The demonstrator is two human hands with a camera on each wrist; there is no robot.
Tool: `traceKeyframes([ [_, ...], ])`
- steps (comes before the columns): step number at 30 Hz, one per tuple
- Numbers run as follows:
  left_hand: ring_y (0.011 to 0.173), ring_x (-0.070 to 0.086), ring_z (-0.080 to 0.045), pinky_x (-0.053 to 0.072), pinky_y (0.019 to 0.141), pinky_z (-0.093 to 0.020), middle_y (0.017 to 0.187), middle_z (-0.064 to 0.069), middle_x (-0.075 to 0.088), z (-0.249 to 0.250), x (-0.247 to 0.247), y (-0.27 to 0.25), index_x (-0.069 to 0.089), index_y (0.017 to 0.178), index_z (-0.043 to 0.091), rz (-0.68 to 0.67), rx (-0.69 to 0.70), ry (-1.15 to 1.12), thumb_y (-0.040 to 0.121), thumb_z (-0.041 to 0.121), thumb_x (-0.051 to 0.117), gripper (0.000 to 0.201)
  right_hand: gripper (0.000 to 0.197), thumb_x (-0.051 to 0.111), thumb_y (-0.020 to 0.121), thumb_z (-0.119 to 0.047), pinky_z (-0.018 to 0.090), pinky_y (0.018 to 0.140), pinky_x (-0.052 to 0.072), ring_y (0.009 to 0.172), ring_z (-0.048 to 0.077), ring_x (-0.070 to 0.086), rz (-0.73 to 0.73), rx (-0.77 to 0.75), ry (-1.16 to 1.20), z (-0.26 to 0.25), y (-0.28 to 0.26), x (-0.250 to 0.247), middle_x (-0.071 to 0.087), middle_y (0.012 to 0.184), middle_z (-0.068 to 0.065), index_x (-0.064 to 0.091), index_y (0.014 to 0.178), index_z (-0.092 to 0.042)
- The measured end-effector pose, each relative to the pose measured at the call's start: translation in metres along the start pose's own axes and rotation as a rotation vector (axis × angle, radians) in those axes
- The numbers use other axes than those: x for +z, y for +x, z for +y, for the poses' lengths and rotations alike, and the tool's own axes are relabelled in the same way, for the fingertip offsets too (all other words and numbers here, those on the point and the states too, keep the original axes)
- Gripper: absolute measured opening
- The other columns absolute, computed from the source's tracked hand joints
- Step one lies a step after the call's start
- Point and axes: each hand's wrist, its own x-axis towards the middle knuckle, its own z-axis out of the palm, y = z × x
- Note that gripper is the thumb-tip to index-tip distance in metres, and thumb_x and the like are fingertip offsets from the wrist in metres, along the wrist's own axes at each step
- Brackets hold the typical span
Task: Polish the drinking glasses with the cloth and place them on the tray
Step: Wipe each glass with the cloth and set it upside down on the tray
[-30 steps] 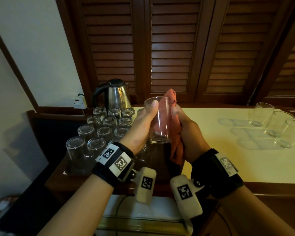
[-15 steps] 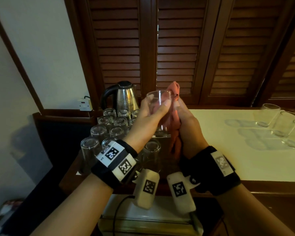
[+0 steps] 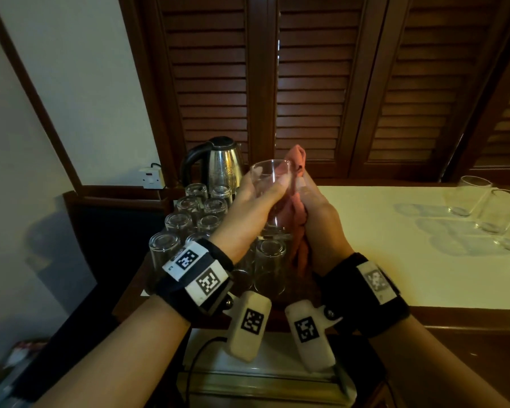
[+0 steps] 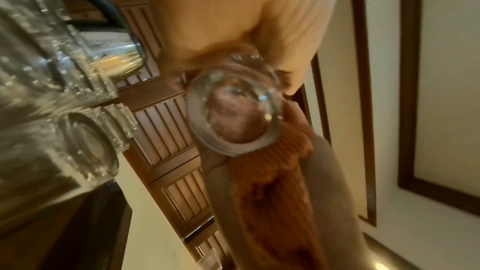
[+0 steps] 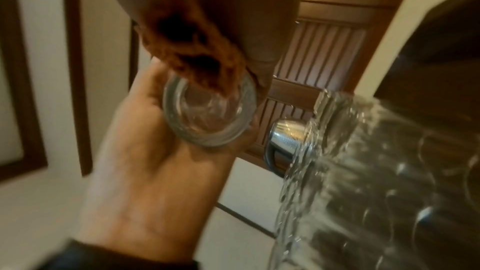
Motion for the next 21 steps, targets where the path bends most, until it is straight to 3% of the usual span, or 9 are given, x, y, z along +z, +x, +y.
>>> traceKeyframes([
  [3,0.099,0.070,-0.016,0.058,0.077,-0.026,0.115,-0.006,0.068,0.001,-0.006,0.002,0.050,0.136,0.014,-0.062,-0.025,-0.080,0.090,0.044,0.056,0.055,0.050,0.044,0.103,-0.044,0.057,0.101,0.051,0.123,0.037,0.061,-0.005,0.123,0.161,-0.003,0.000,-0.006,0.061,0.136,0.020,0.050,0.144,-0.015],
  [6,0.101,0.068,-0.011,0.056,0.082,-0.025,0.116,0.000,0.068,0.008,-0.005,0.003,0.049,0.138,0.020,-0.065,-0.040,-0.071,0.096,0.039,0.054,0.046,0.044,0.039,0.107,-0.038,0.057,0.101,0.050,0.120,0.031,0.064,0.070,0.009,0.047,-0.009,0.007,-0.006,0.065,0.132,0.013,0.049,0.146,-0.022],
  [9,0.122,0.055,-0.011,0.042,0.110,-0.036,0.134,0.008,0.056,0.010,0.005,0.003,0.039,0.142,0.034,0.027,-0.025,0.014,0.102,0.035,0.048,0.041,0.045,0.037,0.108,-0.038,0.054,0.109,0.044,0.132,0.024,0.056,0.066,-0.103,-0.135,-0.015,0.012,-0.004,0.056,0.145,0.005,0.039,0.152,-0.033],
  [10,0.123,0.053,-0.009,0.041,0.109,-0.034,0.134,0.012,0.054,0.011,0.010,0.003,0.032,0.149,0.031,0.043,0.000,0.047,0.101,0.036,0.048,0.050,0.045,0.036,0.109,-0.037,0.049,0.110,0.045,0.134,0.021,0.054,0.061,-0.116,-0.171,-0.015,0.013,-0.003,0.053,0.149,0.004,0.037,0.153,-0.034],
  [12,0.108,0.057,0.006,0.048,0.089,-0.016,0.122,0.022,0.055,0.008,0.017,0.005,0.026,0.154,0.023,0.075,0.051,0.075,0.099,0.038,0.052,0.063,0.045,0.034,0.109,-0.036,0.045,0.110,0.045,0.134,0.020,0.053,0.047,-0.120,-0.161,-0.016,0.013,-0.006,0.053,0.149,0.004,0.038,0.153,-0.031],
  [14,0.100,0.062,0.006,0.050,0.077,-0.009,0.121,0.015,0.060,0.006,0.020,0.009,0.037,0.149,0.020,0.068,0.075,0.032,0.094,0.044,0.053,0.062,0.042,0.035,0.109,-0.036,0.052,0.108,0.046,0.129,0.027,0.059,0.021,-0.049,-0.013,-0.019,0.010,-0.013,0.061,0.140,0.009,0.048,0.147,-0.024],
  [17,0.108,0.067,-0.008,0.054,0.089,-0.025,0.125,-0.001,0.065,0.007,0.023,0.013,0.048,0.138,0.027,-0.002,0.024,0.019,0.088,0.064,0.053,0.062,0.047,0.039,0.106,-0.043,0.063,0.108,0.042,0.125,0.039,0.060,-0.018,0.102,0.159,-0.023,0.010,-0.031,0.062,0.135,0.020,0.053,0.141,-0.014],
  [19,0.104,0.063,0.003,0.052,0.087,-0.021,0.123,0.011,0.060,0.010,0.030,0.016,0.036,0.146,0.030,0.008,-0.003,0.030,0.096,0.052,0.051,0.056,0.046,0.039,0.107,-0.041,0.063,0.108,0.042,0.125,0.038,0.060,0.002,0.081,0.143,-0.026,0.013,-0.039,0.062,0.135,0.019,0.052,0.142,-0.016],
  [21,0.114,0.056,0.002,0.047,0.096,-0.024,0.135,0.014,0.050,0.014,0.041,0.021,0.023,0.154,0.029,0.056,-0.004,0.069,0.103,0.035,0.045,0.056,0.045,0.038,0.106,-0.040,0.058,0.106,0.046,0.124,0.028,0.062,0.043,-0.014,-0.021,-0.029,0.018,-0.043,0.065,0.134,0.009,0.047,0.148,-0.024],
])
